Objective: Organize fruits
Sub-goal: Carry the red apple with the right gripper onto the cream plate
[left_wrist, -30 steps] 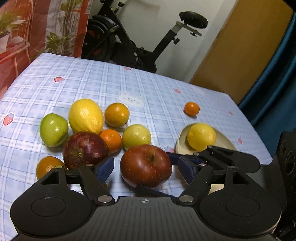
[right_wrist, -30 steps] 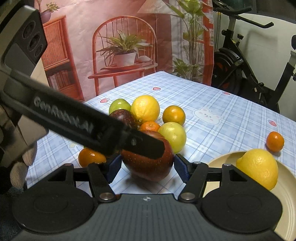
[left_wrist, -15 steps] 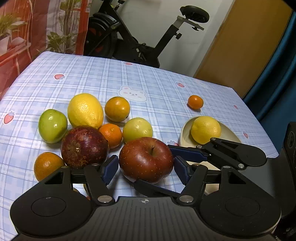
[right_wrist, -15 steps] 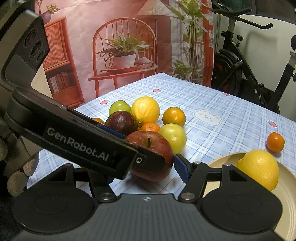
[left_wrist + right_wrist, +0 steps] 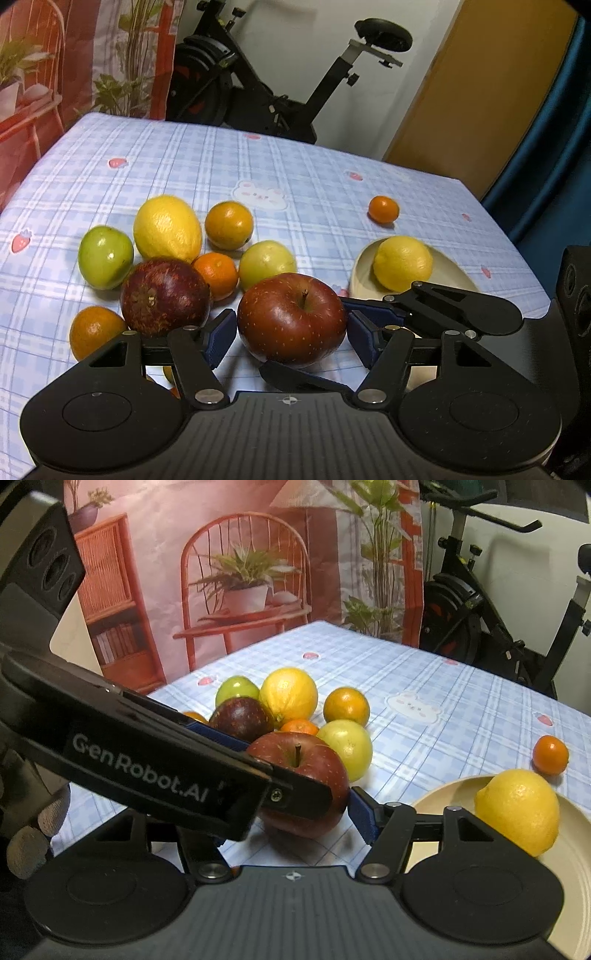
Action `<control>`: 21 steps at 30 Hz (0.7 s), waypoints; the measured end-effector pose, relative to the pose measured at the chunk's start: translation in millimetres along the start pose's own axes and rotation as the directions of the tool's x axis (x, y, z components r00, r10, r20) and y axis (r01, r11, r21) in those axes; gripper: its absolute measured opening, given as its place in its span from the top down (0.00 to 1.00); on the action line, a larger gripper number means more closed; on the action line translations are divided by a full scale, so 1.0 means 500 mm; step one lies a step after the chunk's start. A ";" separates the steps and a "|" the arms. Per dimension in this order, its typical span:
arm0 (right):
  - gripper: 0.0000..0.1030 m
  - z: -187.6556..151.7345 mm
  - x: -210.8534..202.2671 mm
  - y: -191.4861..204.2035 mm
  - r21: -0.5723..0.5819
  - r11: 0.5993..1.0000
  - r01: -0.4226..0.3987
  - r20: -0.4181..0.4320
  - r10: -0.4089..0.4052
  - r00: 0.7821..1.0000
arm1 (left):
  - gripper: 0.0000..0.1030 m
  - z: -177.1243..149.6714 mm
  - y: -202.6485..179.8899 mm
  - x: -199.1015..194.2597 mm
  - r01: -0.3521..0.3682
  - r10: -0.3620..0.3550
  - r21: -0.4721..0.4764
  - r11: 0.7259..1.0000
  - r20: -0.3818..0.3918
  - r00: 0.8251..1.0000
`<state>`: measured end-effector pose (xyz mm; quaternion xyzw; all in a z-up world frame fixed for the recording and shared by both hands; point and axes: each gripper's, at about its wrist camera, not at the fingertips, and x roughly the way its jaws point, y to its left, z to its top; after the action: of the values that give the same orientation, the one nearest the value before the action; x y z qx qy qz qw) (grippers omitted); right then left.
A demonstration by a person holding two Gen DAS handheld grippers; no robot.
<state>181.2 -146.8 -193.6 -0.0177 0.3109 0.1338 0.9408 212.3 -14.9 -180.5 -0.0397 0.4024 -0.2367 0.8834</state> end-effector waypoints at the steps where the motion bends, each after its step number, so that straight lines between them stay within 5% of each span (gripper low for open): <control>1: 0.37 0.001 -0.005 -0.001 0.004 1.000 0.001 0.008 -0.001 1.000 | 0.34 0.003 -0.006 -0.005 -0.001 0.001 0.010 1.000 0.007 1.000; 21: 0.37 -0.009 -0.183 -0.110 0.147 0.981 0.124 0.111 -0.141 0.984 | 0.33 0.056 -0.226 0.027 0.062 -0.070 0.220 0.974 0.028 0.997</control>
<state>122.5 -222.6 -145.9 0.0354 0.2600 0.0494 0.9637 196.6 -124.3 -141.6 0.0402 0.3565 -0.3080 0.8811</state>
